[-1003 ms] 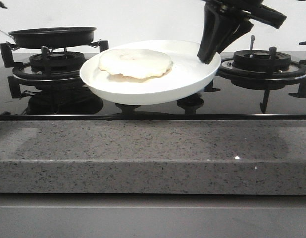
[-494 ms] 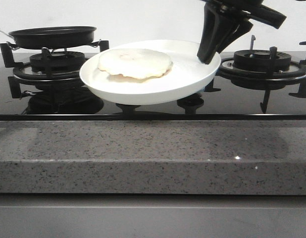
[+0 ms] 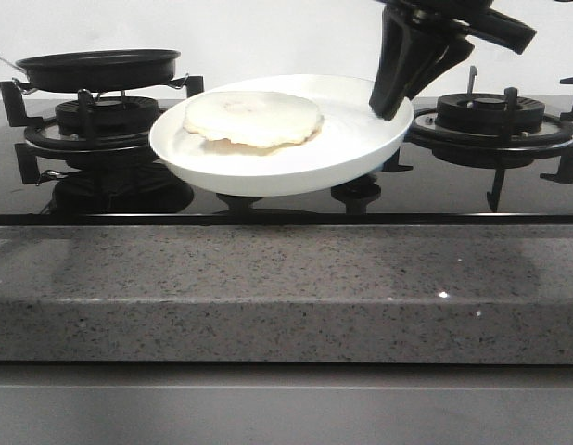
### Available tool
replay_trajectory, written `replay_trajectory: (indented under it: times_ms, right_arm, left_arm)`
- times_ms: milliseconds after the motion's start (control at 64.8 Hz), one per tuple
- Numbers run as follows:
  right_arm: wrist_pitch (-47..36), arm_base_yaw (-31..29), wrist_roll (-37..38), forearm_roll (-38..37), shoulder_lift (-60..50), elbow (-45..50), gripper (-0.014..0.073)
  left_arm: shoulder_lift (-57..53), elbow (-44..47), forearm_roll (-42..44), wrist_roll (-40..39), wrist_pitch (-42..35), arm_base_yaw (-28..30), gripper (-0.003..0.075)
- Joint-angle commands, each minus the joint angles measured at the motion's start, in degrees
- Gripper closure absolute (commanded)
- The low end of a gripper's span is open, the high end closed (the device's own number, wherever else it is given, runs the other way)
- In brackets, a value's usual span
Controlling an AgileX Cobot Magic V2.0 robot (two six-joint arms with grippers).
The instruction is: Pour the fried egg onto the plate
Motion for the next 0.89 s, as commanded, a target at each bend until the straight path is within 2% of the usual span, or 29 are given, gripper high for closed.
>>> replay_trajectory:
  times_ms: [0,108,216,355,555,879]
  right_arm:
    - [-2.11,-0.12,-0.51,1.45,-2.71,-1.59,0.066]
    - [-2.11,-0.12,-0.51,1.45,-2.71,-1.59,0.066]
    - [-2.11,-0.12,-0.51,1.45,-2.71,-1.59,0.066]
    - [-2.11,-0.12,-0.51,1.45,-2.71,-1.59,0.066]
    - [-2.11,-0.12,-0.51,1.45,-2.71,-1.59,0.066]
    - [-2.17,-0.12,-0.51,1.45,-2.7,-1.59,0.066]
  left_arm:
    - [-5.04,0.34,10.12,-7.26,-2.01,-6.06,0.0258]
    - [-10.23,4.45,16.56,-12.37,-2.94,-11.27,0.0258]
    - [-15.61,9.52,17.76,-14.72,-2.94,-13.86,0.0258]
    - [-21.43,16.01,14.82,-14.84,-2.39,-14.22,0.0258]
    - [-29.15,23.65,14.82,-14.84,-2.82,-14.22,0.0258]
    - [-30.94,25.56,14.82,-14.84,-2.65,-14.22,0.0258]
